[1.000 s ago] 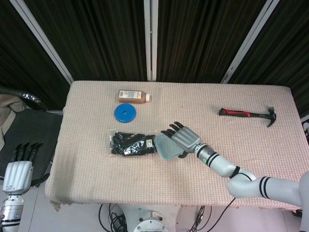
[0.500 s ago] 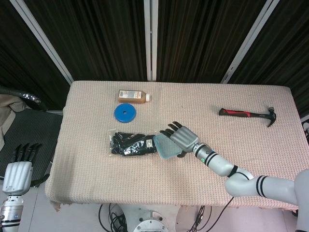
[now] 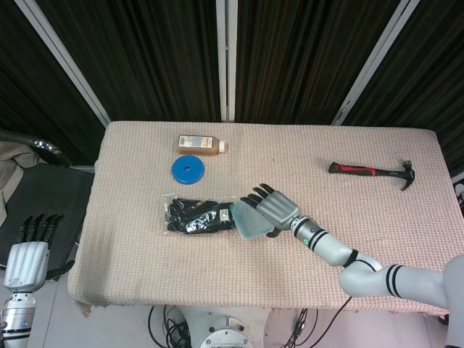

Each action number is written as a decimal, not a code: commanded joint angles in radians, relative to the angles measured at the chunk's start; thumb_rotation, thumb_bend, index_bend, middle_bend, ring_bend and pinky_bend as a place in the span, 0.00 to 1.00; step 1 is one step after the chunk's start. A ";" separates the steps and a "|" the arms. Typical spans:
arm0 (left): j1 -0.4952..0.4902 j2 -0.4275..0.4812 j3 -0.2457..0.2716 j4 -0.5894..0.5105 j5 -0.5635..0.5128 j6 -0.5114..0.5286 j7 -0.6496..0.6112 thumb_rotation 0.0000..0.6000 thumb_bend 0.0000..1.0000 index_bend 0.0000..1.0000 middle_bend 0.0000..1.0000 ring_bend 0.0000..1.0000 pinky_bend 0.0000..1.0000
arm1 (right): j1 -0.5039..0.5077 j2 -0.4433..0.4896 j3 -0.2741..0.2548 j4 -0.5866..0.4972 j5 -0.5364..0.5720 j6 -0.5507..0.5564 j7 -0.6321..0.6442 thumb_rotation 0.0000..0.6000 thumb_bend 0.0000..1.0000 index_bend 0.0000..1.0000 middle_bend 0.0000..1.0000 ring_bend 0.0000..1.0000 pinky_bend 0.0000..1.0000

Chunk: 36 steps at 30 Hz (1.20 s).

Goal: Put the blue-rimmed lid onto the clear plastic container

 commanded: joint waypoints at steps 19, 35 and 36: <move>0.001 -0.001 -0.001 0.001 0.003 0.004 -0.004 1.00 0.03 0.14 0.12 0.05 0.00 | -0.183 0.136 -0.092 -0.141 -0.304 0.256 0.194 1.00 0.00 0.00 0.23 0.00 0.00; 0.010 0.005 0.003 -0.016 0.005 0.016 0.010 1.00 0.03 0.14 0.12 0.05 0.00 | -0.182 0.061 -0.117 -0.084 -0.430 0.230 0.274 1.00 0.00 0.00 0.22 0.00 0.00; 0.010 0.005 0.003 -0.016 0.004 0.016 0.010 1.00 0.03 0.14 0.12 0.05 0.00 | -0.182 0.058 -0.117 -0.082 -0.431 0.228 0.275 1.00 0.00 0.00 0.22 0.00 0.00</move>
